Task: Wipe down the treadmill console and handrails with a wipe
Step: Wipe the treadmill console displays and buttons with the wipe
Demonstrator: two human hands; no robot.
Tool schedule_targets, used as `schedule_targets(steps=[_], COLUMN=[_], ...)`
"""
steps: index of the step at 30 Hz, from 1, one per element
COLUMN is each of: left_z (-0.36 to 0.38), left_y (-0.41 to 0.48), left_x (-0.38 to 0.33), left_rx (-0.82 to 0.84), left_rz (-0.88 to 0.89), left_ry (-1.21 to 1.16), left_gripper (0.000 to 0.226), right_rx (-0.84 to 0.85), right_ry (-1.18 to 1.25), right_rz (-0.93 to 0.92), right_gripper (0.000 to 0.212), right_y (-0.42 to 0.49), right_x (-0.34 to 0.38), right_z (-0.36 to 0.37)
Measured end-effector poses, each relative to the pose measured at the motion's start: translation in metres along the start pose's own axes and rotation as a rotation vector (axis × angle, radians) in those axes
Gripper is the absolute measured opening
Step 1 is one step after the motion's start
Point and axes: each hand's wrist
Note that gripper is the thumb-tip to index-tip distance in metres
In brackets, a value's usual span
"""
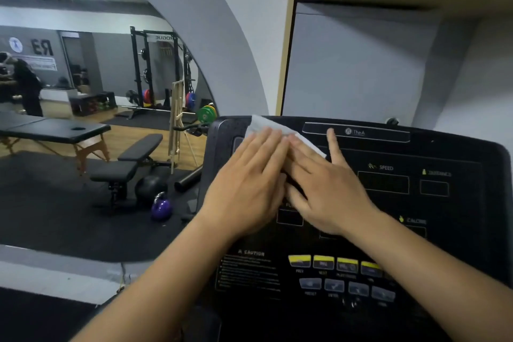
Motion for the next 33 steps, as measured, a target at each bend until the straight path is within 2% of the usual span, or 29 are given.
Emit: schedule_targets(steps=[2,5,11,16,21,28,33], left_z=[-0.002,0.006,0.006,0.017,0.015,0.027,0.033], left_y=[0.004,-0.008,0.042,0.010,0.048,0.011,0.073], left_x=[0.004,-0.016,-0.028,-0.031,-0.027,-0.054,-0.065], left_rx=[0.134,0.210,0.142,0.214,0.173,0.198,0.141], left_rz=[-0.076,-0.092,-0.138,-0.134,-0.193,-0.183,-0.244], left_ry=[0.045,0.122,0.235,0.069,0.080,0.029,0.006], left_gripper=[0.055,0.058,0.063,0.063,0.068,0.063,0.067], right_rx=[0.007,-0.052,-0.022,-0.072,-0.046,-0.100,-0.173], right_ry=[-0.071,-0.127,-0.172,-0.041,-0.059,0.005,0.020], right_rz=[-0.036,0.006,0.193,0.238,0.328,0.245,0.321], right_gripper=[0.060,0.058,0.062,0.058,0.060,0.055,0.056], right_y=[-0.015,-0.034,0.003,-0.039,-0.002,-0.047,-0.026], right_x=[-0.014,-0.016,-0.025,-0.001,-0.024,-0.025,-0.061], right_z=[0.000,0.009,-0.009,0.013,-0.008,0.008,-0.009])
Point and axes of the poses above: each hand's wrist, its own y-axis towards the middle knuckle, its own z-axis out of the palm, x = y × z, and after that the axes turned 2 degrees about -x, right-handed
